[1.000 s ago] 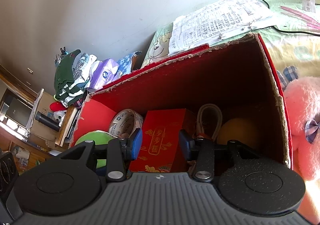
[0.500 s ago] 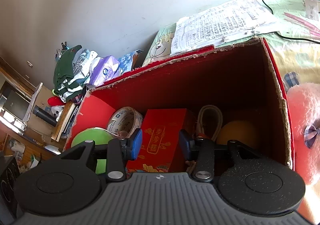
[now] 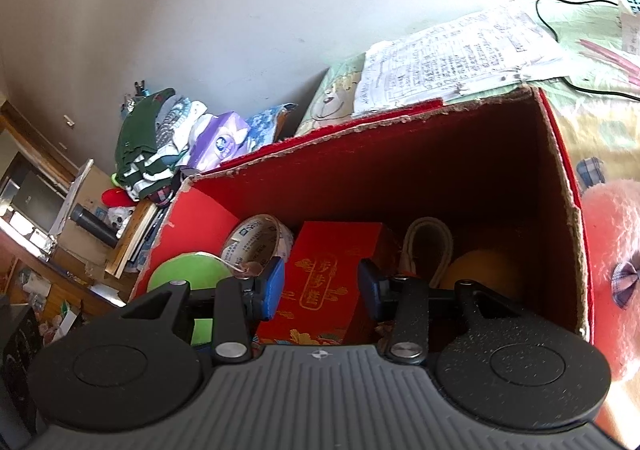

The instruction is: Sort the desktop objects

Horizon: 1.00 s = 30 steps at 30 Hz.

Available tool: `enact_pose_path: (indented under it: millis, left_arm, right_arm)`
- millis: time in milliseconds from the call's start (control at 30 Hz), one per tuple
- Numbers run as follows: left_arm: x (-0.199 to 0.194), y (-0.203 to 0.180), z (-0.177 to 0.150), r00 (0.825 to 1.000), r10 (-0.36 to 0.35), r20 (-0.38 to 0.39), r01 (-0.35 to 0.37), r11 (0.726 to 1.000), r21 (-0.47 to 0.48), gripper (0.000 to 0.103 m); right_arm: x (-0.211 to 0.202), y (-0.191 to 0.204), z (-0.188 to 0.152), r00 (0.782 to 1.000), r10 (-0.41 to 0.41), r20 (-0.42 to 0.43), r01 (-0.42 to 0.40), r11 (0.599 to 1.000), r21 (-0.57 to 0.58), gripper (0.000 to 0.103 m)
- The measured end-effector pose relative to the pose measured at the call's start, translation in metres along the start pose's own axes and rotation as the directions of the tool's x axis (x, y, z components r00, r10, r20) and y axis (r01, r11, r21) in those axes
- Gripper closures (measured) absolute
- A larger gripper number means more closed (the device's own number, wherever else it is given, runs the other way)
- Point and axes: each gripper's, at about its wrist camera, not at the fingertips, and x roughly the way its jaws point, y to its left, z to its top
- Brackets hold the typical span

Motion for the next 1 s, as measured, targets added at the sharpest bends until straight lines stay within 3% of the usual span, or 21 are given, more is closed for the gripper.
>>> enact_pose_path:
  millis: [233,300,467,533,633,733,900,1000]
  left_arm:
    - [-0.003,-0.002,-0.003,0.999,0.005,0.032,-0.005,1.0,0.0,0.001]
    - [-0.009,-0.007,-0.004,0.998,0.042,0.054,-0.042,0.999,-0.006,0.002]
    - [-0.05,-0.033,-0.008,0.97,0.159,0.182,-0.16,0.987,-0.009,0.001]
    - [-0.06,-0.046,-0.008,0.962,0.187,0.199,-0.187,0.982,-0.02,0.001]
    - [-0.071,-0.063,0.001,0.97,0.157,0.185,-0.15,0.987,-0.053,0.001]
    - [-0.083,-0.096,0.004,0.968,0.118,0.22,-0.113,0.993,-0.037,0.001]
    - [-0.084,-0.183,0.011,0.958,0.017,0.288,-0.04,0.996,0.076,0.001]
    - [-0.071,-0.229,0.014,0.961,-0.066,0.267,0.035,0.992,0.119,0.001]
  right_arm:
    - [-0.01,0.002,-0.004,0.996,0.055,0.072,-0.054,0.998,-0.021,0.058]
    - [-0.016,0.001,-0.004,0.993,0.082,0.09,-0.08,0.996,-0.029,0.058]
    - [-0.054,-0.017,0.0,0.977,0.173,0.127,-0.174,0.985,-0.003,0.058]
    - [-0.077,-0.025,0.002,0.968,0.198,0.157,-0.197,0.98,-0.019,0.058]
    - [-0.114,-0.044,0.001,0.953,0.222,0.208,-0.223,0.975,-0.019,0.058]
    - [-0.148,-0.072,-0.002,0.946,0.211,0.244,-0.219,0.976,0.007,0.057]
    - [-0.208,-0.128,-0.006,0.942,0.103,0.319,-0.121,0.992,0.035,0.057]
    - [-0.241,-0.165,-0.01,0.934,0.023,0.357,-0.057,0.995,0.085,0.057]
